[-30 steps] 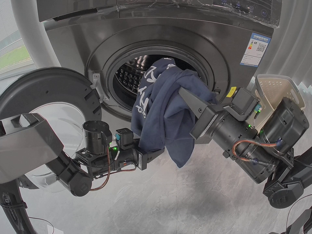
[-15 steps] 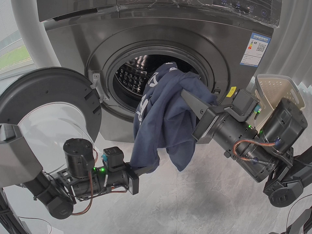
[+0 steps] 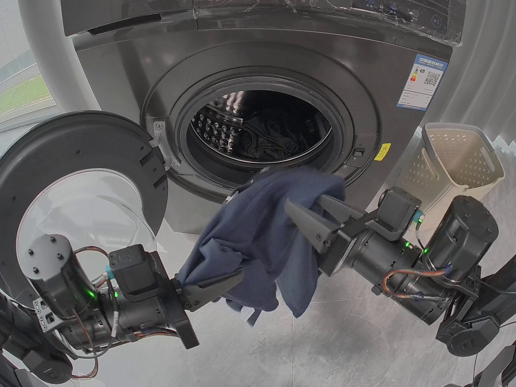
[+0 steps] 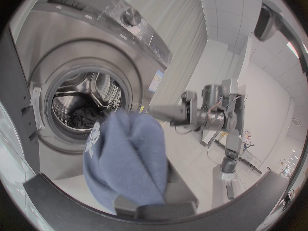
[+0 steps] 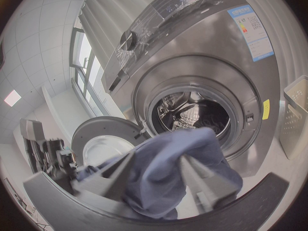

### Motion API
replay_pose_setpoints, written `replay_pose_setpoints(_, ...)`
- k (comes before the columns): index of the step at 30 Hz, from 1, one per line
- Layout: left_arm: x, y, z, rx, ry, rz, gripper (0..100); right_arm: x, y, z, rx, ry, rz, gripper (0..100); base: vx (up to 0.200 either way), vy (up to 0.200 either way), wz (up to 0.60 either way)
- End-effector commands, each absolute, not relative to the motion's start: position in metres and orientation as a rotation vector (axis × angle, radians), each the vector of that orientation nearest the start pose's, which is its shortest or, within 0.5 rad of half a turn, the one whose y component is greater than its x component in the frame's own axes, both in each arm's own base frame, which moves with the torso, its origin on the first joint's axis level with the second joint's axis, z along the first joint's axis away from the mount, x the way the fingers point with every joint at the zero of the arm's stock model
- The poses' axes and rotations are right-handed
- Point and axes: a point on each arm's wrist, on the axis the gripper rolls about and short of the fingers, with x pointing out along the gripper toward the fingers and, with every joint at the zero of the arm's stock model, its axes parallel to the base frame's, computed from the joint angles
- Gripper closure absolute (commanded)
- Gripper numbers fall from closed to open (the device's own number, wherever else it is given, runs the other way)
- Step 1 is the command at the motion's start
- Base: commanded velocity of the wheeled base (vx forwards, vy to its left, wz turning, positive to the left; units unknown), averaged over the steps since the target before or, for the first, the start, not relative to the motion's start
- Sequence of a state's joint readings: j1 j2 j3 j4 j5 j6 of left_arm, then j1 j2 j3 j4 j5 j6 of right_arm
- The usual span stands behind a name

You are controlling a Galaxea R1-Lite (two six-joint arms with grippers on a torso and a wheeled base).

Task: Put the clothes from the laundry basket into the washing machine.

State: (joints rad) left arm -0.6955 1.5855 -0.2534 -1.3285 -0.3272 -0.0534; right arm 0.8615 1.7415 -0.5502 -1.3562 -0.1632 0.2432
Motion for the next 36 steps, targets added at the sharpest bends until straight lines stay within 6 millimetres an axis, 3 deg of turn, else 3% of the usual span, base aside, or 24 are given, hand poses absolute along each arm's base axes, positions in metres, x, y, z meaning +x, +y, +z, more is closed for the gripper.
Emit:
replay_pose_setpoints(1, 0.15, -0.139, 0.173, -0.095, -0.091, -1.046, 100, 0.184, 0.21, 0.162, 0.28, 0.001, 0.708, 0, 0.0, 0.0, 0.0)
replay_pose_setpoints(4, 0.157, -0.144, 0.187, -0.142, -0.142, -1.032, 100, 0.178, 0.206, 0.152, 0.26, 0.04, 0.711, 0, 0.0, 0.0, 0.0)
replay_pose_setpoints(14, 0.169, -0.149, 0.2, -0.213, -0.186, -0.968, 100, 0.171, 0.202, 0.137, 0.225, 0.103, 0.714, 0, 0.0, 0.0, 0.0)
replay_pose_setpoints(36, 0.17, -0.143, 0.214, -0.229, -0.303, -0.958, 100, 0.185, 0.187, 0.115, 0.15, 0.164, 0.665, 0, 0.0, 0.0, 0.0)
